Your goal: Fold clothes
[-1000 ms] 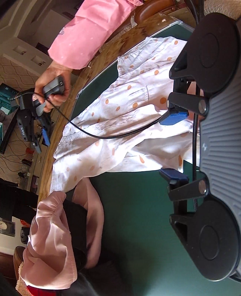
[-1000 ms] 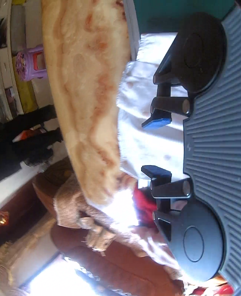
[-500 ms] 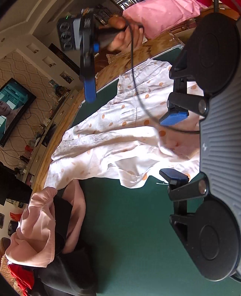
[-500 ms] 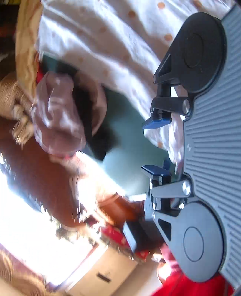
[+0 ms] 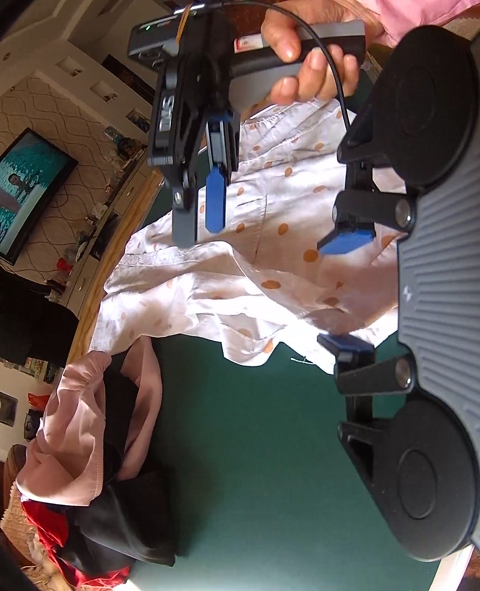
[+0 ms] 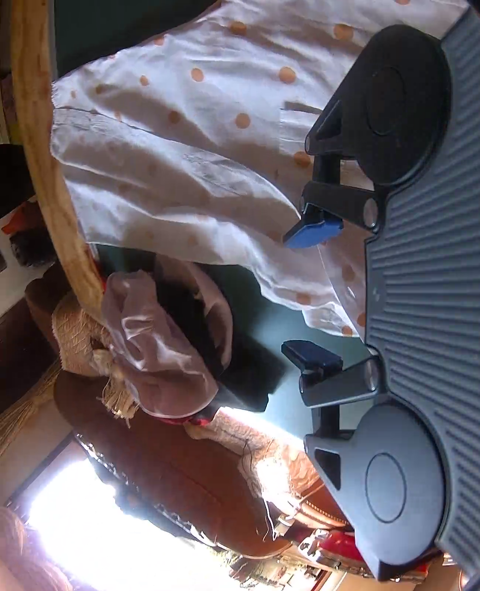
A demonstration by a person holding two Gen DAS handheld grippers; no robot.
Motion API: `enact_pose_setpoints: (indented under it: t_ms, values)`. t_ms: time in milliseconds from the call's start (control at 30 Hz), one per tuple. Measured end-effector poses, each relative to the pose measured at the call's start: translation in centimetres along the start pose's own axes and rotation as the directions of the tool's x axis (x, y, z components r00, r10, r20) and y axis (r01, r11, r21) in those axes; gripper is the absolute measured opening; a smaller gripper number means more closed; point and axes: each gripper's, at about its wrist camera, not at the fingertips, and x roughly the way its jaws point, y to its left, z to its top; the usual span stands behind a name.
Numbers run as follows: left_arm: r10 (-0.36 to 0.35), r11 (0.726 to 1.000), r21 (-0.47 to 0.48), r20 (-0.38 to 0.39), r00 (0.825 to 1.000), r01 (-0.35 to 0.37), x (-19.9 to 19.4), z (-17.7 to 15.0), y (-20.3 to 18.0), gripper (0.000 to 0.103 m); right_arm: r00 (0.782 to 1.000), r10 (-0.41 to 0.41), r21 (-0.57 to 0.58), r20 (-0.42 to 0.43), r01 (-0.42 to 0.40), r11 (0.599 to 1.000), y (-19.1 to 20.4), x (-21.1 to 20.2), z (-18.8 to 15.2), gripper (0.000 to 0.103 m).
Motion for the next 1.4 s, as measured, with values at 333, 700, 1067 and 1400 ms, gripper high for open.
enact_pose_setpoints:
  t_ms: [333, 700, 1067, 1400]
  values:
    - [0.109, 0.988, -0.108, 0.011, 0.994, -0.107, -1.4, -1.0, 0.2, 0.004, 0.994, -0.036, -0.071, -0.107, 0.028, 0.997, 2.7, 7.0, 0.1, 0.063]
    - [0.108, 0.985, -0.139, 0.022, 0.994, -0.104, -3.1, -1.7, 2.2, 0.035, 0.997, 0.034, -0.074, -0.073, -0.039, 0.996, 0.6, 1.3, -1.6, 0.063]
    - [0.063, 0.974, -0.218, 0.009, 0.998, -0.06, -1.8, 1.5, 5.8, 0.021, 0.998, -0.06, 0.048, 0.016, 0.059, 0.997, -3.1, -4.1, -6.8, 0.063]
    - [0.113, 0.989, -0.086, -0.074, 0.991, -0.119, 0.4, 1.1, 2.8, 0.0, 0.991, -0.126, 0.1, 0.038, 0.122, 0.988, -4.5, -5.8, -9.6, 0.063]
